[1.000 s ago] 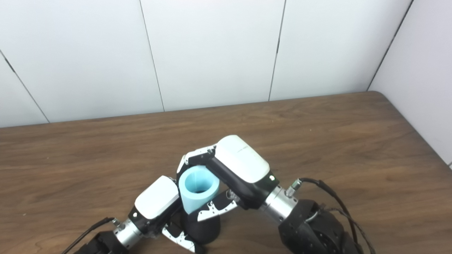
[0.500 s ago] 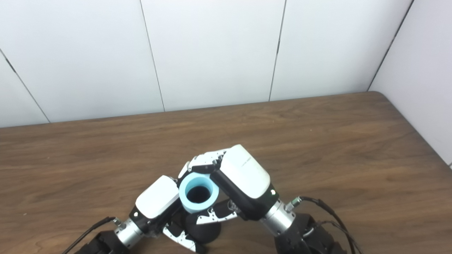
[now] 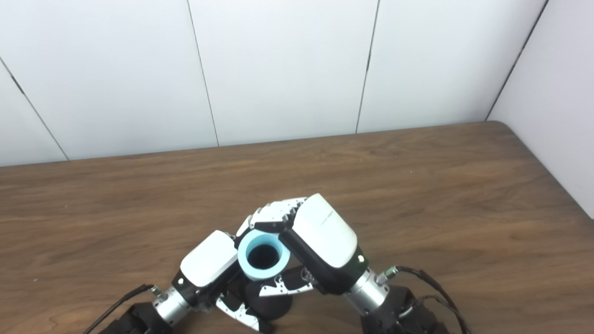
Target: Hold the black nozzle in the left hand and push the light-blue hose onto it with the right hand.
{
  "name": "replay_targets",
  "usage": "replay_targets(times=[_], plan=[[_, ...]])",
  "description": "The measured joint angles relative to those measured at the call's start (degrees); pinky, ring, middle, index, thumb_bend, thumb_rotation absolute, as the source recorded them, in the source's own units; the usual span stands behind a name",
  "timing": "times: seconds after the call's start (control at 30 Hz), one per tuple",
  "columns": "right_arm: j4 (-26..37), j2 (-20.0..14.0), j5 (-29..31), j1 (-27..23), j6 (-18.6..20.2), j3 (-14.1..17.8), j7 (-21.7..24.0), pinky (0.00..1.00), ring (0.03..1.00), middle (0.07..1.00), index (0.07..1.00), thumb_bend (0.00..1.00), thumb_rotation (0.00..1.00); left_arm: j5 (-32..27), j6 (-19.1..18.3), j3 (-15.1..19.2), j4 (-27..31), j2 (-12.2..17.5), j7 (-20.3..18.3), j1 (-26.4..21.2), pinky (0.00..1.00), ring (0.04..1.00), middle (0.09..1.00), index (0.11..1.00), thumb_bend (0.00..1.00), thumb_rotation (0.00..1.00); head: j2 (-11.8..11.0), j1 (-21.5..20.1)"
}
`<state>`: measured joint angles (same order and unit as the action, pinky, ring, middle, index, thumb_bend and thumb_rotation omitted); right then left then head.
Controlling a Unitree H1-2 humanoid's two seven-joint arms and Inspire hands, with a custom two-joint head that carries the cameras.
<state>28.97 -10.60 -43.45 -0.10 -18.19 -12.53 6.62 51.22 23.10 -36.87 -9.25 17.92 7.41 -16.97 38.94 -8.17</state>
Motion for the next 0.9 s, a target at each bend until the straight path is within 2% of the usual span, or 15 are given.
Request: replay_targets(times=[0.17,0.33,0.6,0.9], plan=[[2.6,0.6,1.1,0.0,4.6,0.1,3.9,0.34,0.463,0.53,0.487,0.5,0.13,0.0,0.0,-0.1,0.0,0.0,0.0,0.0,0.13,0.176,0.471,0.483,0.52,0.0,0.0,-0.3],[4.5,0.7,1.2,-0.1,7.5,0.2,6.7,0.34,0.47,0.534,0.487,0.5,0.13,0.1,-0.1,-0.3,0.0,0.0,0.0,0.0,0.13,0.177,0.471,0.483,0.52,0.0,-0.1,-0.2],[4.9,0.7,0.2,-1.0,8.1,-0.1,7.9,0.35,0.489,0.544,0.488,0.5,0.13,0.3,-0.7,-0.6,0.3,0.0,0.0,-0.1,0.14,0.184,0.471,0.483,0.52,0.0,-0.1,-0.2],[5.1,0.8,-0.4,-1.1,8.2,-0.5,8.6,0.37,0.546,0.603,0.488,0.5,0.13,0.3,-0.8,-0.7,0.3,0.0,0.0,-0.1,0.14,0.186,0.471,0.483,0.52,0.0,-0.3,-0.2]])
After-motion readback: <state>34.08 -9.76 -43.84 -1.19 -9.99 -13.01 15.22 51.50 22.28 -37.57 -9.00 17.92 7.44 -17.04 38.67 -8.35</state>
